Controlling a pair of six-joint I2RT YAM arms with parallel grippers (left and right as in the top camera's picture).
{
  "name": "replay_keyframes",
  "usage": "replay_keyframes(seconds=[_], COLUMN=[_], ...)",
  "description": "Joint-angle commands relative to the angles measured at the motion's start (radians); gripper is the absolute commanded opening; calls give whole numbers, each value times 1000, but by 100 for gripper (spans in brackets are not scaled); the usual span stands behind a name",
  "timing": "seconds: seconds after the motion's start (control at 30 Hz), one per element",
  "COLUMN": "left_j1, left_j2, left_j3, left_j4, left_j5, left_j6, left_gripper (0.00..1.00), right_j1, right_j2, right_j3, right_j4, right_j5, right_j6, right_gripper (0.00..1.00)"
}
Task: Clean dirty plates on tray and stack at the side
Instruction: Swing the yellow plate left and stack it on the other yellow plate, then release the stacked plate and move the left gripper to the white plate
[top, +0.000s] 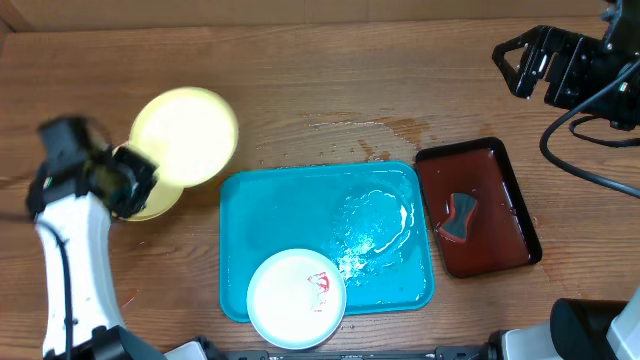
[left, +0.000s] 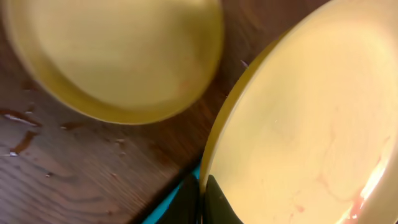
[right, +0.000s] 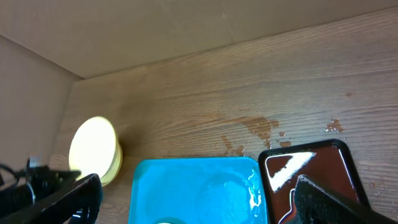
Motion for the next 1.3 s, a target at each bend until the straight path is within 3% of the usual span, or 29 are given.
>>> replay_keyframes(seconds=[0.0,0.3,0.63,1.2,1.27], left_j1=[96,195,254,266,266], left_j2=[-16,24,224,231,231], left_j3=[-100,-167,-160,-133,-133], left_j4=[46,165,170,227,235], left_j5=[59,-60,-113,-206,-188], left_j6=[-8,7,-13,-42,-29], left_gripper=[5,4,4,4,18], right_j1=[-2,-2,-2,-2,-2], right_j2=[3,3,3,3,3], right_j3=[-1,-1,-1,-1,-1], right_j4=[2,2,2,2,2], right_j5=[-2,-14,-14,-18,-24], right_j6=[-5,-4,-4,-4,-4], right_gripper=[100,100,100,100,100])
